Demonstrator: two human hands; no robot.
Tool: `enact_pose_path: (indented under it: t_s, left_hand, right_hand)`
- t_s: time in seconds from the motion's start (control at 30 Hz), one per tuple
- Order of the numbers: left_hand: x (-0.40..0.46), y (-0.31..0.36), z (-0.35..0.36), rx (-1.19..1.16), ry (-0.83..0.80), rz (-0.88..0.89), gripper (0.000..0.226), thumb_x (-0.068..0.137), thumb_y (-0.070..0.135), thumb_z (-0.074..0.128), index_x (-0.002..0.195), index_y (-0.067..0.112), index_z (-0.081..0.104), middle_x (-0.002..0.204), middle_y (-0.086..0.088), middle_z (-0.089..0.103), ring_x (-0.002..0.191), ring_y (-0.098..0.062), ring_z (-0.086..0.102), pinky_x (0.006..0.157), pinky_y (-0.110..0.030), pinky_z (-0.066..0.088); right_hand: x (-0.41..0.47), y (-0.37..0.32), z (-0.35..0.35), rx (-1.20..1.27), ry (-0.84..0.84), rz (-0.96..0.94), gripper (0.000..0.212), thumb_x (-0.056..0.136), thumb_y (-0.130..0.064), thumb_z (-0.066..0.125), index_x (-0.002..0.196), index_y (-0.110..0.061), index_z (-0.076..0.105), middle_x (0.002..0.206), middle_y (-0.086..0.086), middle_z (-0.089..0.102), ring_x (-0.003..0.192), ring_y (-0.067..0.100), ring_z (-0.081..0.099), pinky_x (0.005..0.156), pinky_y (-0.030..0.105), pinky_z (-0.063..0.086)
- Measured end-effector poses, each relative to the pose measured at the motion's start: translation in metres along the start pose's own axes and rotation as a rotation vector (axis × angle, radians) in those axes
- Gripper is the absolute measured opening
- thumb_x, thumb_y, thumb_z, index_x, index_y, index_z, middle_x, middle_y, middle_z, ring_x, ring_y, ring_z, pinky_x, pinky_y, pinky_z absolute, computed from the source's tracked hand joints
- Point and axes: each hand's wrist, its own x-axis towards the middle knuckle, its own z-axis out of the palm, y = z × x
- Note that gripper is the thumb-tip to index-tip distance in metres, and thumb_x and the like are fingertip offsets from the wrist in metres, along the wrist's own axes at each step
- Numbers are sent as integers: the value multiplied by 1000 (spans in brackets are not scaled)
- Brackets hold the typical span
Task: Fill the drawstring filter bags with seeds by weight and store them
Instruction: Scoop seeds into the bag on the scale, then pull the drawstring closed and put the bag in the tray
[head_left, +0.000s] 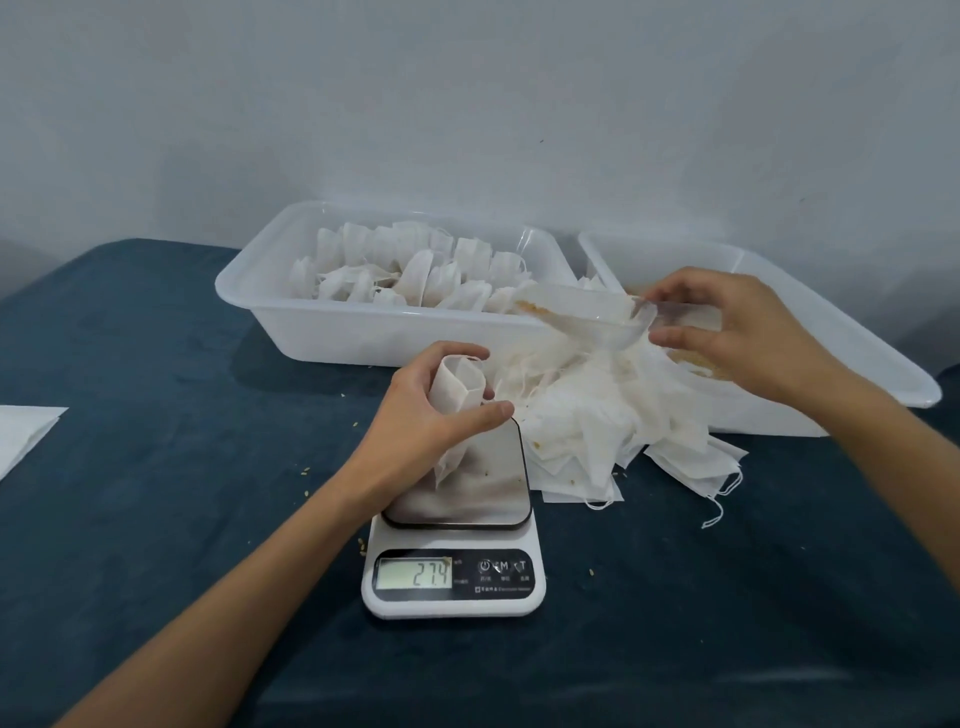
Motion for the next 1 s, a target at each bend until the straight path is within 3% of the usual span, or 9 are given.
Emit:
enact_pose_path:
  t_s: [0.07,0.13,0.2,0.3,0.47,0.57,0.63,0.8,1.0]
  left_hand:
    - [0,0,3,23,2,-1,38,79,44,81,113,33,69,94,-1,75,86,-12,71,76,-25,57]
    - [1,-1,6,35,6,27,14,99,35,68,105,23,73,88,0,75,82,-12,70,78,-29,57]
    - [2,-3,9,36,20,63,30,110,25,49,98,14,74,83,-2,74,80,-11,69,78,-27,55]
    - [5,1,10,9,63,96,37,110,30,43,96,13,73,79,-7,73,76,-10,69,70,-16,52]
    - [22,15,12,-71,132,120,39,111,31,40,94,5,65,67,-11,65,67,-23,65,78,-37,59]
    - [46,25,9,-97,211,98,38,112,29,41,89,5,61,60,-5,55,61,-19,59,73,-32,59]
    - [65,32,2,-64,262,94,39,113,29,41,87,8,62,64,-1,58,66,-16,60,76,-29,59]
    - [122,51,-13,143,353,53,43,111,33,42,84,20,72,85,8,71,82,-10,63,77,-28,50]
    - [181,49,-22,479,329,6,39,110,31,41,99,17,76,105,-8,69,82,-20,59,70,-33,44]
  right_hand:
    - [5,16,-5,14,51,75,27,83,-11,80,103,-23,67,107,-9,72,105,6,66,84,4,41]
    - [10,37,-8,-18,111,198,29,84,-13,81,108,-18,66,109,-1,71,106,13,66,79,5,41]
    - [14,60,-9,-106,156,320,33,86,-15,79,115,-12,64,116,6,69,111,20,64,86,17,42]
    - [15,91,-8,-207,195,461,38,89,-19,76,121,-8,60,119,10,67,113,27,61,90,30,43]
    - [18,119,-9,-350,120,621,30,87,-15,76,111,-1,64,111,18,69,101,35,63,91,47,52]
    - [25,119,-8,-433,19,644,21,84,-11,77,99,1,70,97,17,71,90,32,66,80,44,56]
    - [29,117,-6,-481,-56,659,18,82,-12,81,87,-2,68,85,10,67,77,25,60,66,35,50]
    - [33,118,0,-540,-187,671,24,83,-14,80,103,-6,71,100,8,70,89,24,64,83,35,54]
    - [34,117,1,-591,-244,649,24,85,-20,79,107,-13,71,103,4,71,90,20,65,86,36,56]
